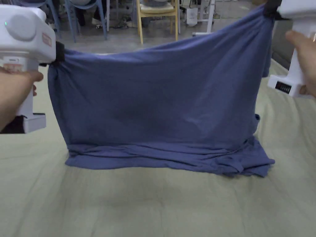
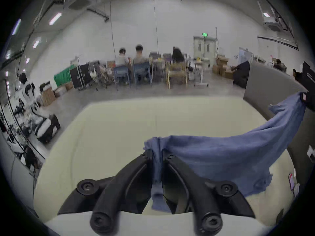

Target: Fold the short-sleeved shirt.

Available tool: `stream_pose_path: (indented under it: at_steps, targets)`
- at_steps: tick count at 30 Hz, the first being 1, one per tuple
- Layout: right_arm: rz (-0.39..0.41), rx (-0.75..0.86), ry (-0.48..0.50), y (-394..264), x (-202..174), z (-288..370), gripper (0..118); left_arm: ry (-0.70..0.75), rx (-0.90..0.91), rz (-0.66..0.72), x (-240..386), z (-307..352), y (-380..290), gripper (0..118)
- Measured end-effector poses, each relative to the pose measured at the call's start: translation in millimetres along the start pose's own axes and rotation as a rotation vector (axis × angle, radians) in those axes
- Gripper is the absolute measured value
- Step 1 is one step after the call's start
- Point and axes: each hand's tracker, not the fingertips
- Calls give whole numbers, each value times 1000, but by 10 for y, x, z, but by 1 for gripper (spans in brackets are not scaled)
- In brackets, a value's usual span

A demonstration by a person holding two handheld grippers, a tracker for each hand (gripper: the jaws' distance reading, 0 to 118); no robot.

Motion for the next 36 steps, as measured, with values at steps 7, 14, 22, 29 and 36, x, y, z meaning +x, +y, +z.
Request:
stream_pose_path:
  at_steps: [7,14,22,29,36]
  targets:
    - [34,-73,21,-485,102,-38,4,-34,-40,-55,90,-51,-320,9]
    - [79,-159,96,-1102,294,683,4,-90,-16,-103,-3,508,-1031,9]
    - [-16,-260,130,-2382,623,2015,4,-163,-104,-160,-9,1456,-2505,9]
    - [-123,-322,100,-2956,924,3035,4,-147,-196,-217,-75,2172,-3394,9]
    - [-116,-458,38,-3412,1165,3380,4,-166,-317,-192,-103,2357,-3916,9]
